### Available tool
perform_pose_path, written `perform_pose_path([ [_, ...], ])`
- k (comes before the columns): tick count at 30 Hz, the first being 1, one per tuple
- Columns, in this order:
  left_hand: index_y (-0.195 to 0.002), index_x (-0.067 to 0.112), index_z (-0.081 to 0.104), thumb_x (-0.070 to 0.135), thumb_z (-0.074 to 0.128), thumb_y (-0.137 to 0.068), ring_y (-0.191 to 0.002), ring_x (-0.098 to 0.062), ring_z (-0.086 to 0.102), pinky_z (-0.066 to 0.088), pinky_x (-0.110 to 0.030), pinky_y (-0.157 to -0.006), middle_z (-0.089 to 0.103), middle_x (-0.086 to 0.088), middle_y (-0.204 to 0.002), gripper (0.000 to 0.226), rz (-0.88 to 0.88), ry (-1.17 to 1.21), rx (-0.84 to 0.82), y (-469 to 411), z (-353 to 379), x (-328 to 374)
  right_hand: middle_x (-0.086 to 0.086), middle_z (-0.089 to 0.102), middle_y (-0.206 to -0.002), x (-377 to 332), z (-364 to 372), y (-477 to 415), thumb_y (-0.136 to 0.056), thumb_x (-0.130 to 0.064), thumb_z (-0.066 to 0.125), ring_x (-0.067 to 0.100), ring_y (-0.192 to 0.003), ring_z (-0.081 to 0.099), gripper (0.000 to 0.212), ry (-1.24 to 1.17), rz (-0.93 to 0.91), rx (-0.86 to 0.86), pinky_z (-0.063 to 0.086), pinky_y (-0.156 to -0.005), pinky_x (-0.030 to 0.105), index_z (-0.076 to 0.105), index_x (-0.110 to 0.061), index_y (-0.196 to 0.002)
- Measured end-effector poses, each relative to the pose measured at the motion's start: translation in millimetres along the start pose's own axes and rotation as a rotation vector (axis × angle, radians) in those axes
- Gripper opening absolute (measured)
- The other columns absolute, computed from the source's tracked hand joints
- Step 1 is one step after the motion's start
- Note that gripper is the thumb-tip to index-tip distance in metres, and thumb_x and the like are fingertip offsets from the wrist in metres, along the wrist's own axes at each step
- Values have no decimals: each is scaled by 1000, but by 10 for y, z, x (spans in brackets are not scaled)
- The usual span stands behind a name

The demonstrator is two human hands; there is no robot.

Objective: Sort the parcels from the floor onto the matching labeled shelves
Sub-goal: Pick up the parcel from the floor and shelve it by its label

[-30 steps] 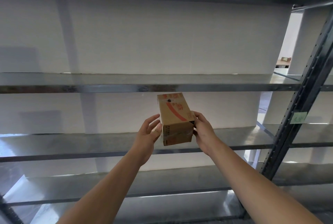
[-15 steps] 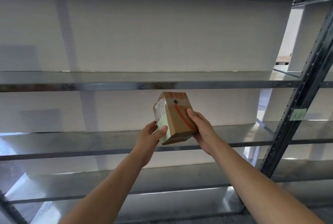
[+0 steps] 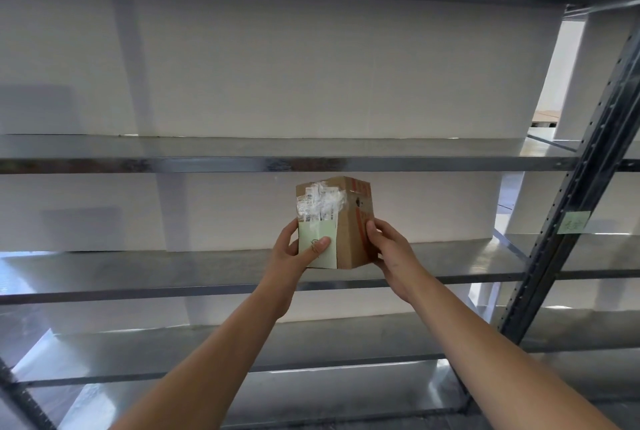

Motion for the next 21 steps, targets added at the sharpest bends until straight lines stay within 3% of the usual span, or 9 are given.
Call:
perform_pose_path([
  [6,-133,48,51,32,74,-87,-121,-25,62,50,-49,-105,66,3,-132,54,-78,-72,-45,30,-103,-76,7,64,-121,158,-39,-6,-104,-22,48,24,-108,63,35,85,94,3,57,-85,43,49,-28,-139],
  [10,-142,47,40,30,79,-81,-122,-21,62,54,-42,-102,62,7,-137,75,-77,-161,-242,114,17,-47,11,56,-137,242,-72,19,-104,-21,47,34,-124,55,49,71,137,-39,58,-88,54,34,-42,-147],
  [13,-150,44,27,13,83,-78,-128,-16,56,54,-35,-99,55,8,-142,96,-82,-235,-398,172,108,-59,9,51,-140,222,-96,21,-104,-14,46,36,-127,51,60,72,119,-46,57,-83,60,27,-49,-149],
  [15,-153,43,20,2,82,-76,-133,-17,50,55,-37,-98,49,8,-145,107,-105,-317,-458,192,102,-100,5,43,-144,184,-116,12,-102,-8,48,36,-132,46,70,132,105,-48,52,-88,66,24,-54,-149],
  [17,-153,43,17,-2,81,-75,-134,-17,48,56,-41,-98,47,8,-145,111,-95,-397,-468,190,70,-118,4,39,-146,151,-113,2,-100,-2,49,34,-135,42,78,214,94,-64,49,-94,67,22,-58,-148],
  [21,-143,51,32,-5,76,-78,-129,-14,51,59,-40,-92,55,9,-135,96,30,-445,-367,143,-2,24,4,45,-144,117,-76,-6,-95,10,51,30,-132,47,88,323,68,-105,50,-99,60,30,-61,-143],
])
Point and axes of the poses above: each hand's wrist, its own y-axis away from the middle knuckle, its own z-axis out of the palm, x = y × z, the point moved 9 cm from there along -y, towards the middle knuckle
